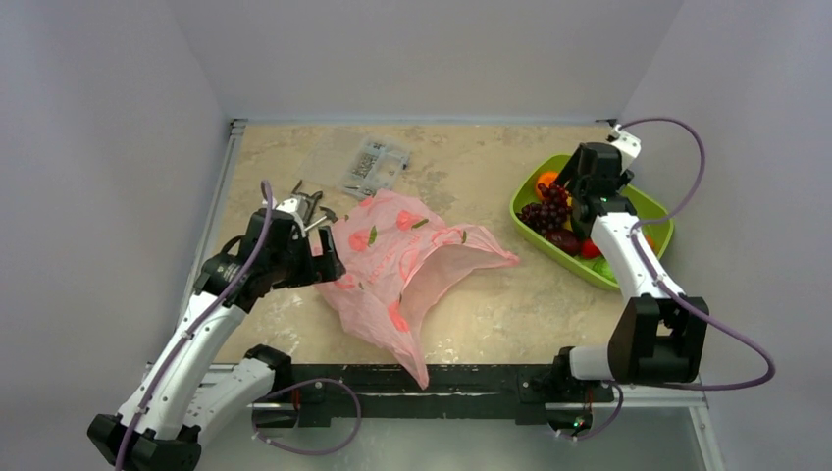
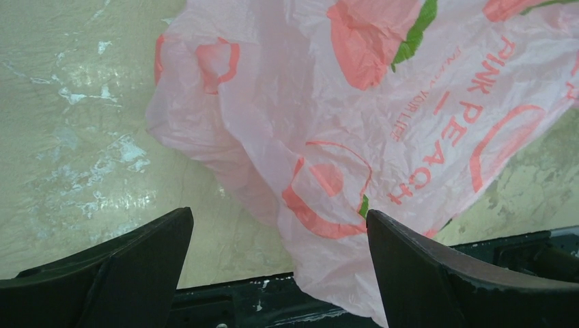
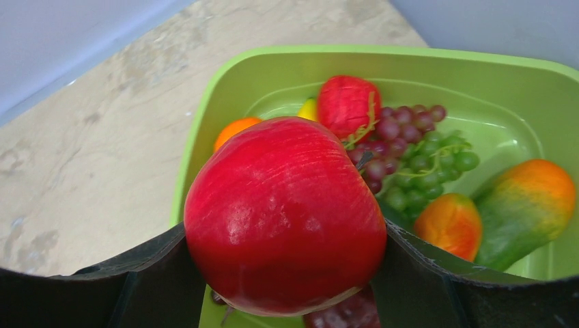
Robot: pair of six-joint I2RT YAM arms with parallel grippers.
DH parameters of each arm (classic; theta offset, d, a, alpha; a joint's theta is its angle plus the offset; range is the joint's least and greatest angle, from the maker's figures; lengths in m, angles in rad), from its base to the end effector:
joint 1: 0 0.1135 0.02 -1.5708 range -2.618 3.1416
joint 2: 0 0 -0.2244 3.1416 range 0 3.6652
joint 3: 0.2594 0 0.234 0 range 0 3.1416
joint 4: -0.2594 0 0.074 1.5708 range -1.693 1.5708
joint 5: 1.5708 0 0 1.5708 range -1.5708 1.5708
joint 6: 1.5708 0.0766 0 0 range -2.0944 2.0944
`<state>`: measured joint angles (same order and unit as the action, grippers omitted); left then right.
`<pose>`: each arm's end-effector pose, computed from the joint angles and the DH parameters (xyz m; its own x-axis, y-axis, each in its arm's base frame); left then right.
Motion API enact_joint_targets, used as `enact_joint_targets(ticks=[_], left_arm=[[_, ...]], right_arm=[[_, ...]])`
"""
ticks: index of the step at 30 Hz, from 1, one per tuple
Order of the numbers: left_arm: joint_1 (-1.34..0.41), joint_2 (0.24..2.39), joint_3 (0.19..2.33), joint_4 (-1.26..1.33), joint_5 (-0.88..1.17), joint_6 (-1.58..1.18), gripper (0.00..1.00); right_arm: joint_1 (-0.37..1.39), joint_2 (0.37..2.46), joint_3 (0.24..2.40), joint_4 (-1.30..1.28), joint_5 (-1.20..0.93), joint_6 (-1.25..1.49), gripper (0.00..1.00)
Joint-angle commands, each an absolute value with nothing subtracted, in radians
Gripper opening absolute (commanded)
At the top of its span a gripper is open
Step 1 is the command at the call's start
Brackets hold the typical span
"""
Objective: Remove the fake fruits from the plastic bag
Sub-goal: Place the fake fruit in the bin, then reset both arms
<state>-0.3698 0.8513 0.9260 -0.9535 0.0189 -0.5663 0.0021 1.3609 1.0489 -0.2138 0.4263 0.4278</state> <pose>0.1759 -0.0698 0.2431 -0.8058 -0.2630 -0.5307 -0.0707 0.9323 -0.3546 0.3313 -0.0310 0.2485 -0.3091 0.3771 -0.8731 0.5319 0.8296 0.1700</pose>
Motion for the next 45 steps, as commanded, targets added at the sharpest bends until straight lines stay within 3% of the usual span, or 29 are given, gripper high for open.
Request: enact_joint_targets(ticks=[1, 4, 11, 13, 19, 24, 30, 36, 45], left_arm=[[-0.375, 0.845, 0.945, -0.929, 0.219, -0.529, 1.00], [-0.390, 0.878, 0.942, -0.917, 0.285, -0.551, 1.00], [-0.490, 0.922, 0.930, -0.881, 0.244, -0.601, 1.00], [-0.512, 0.912, 0.917, -0.859, 0.240, -0.617, 1.00], [-0.530, 0.848, 0.893, -0.858, 0.248, -0.637, 1.00], [-0.530, 0.764, 0.922, -0.926, 0.204, -0.611, 1.00], [-0.530, 0.659, 1.052, -0.978, 0.077, -0.572, 1.00], [-0.530, 0.577, 1.197, -0.953, -0.042, -0.510, 1.00], [-0.529, 0.414, 1.340, -0.924, -0.187, -0.424, 1.00]], right_arm=[[-0.071, 1.368, 1.017, -0.162, 0.396, 0.451, 0.17], [-0.102, 1.381, 1.002, -0.146, 0.377, 0.459, 0.33], [-0.115, 1.426, 1.013, -0.128, 0.283, 0.407, 0.91], [-0.115, 1.423, 1.008, -0.125, 0.279, 0.403, 0.98], [-0.114, 1.392, 1.015, -0.149, 0.271, 0.373, 0.99], [-0.067, 1.305, 0.996, -0.163, 0.141, 0.367, 0.99], [0.116, 1.065, 0.954, -0.189, 0.065, 0.334, 0.99], [0.130, 0.830, 0.976, -0.285, -0.130, 0.346, 0.99], [0.130, 0.574, 1.133, -0.426, -0.046, 0.338, 0.99]])
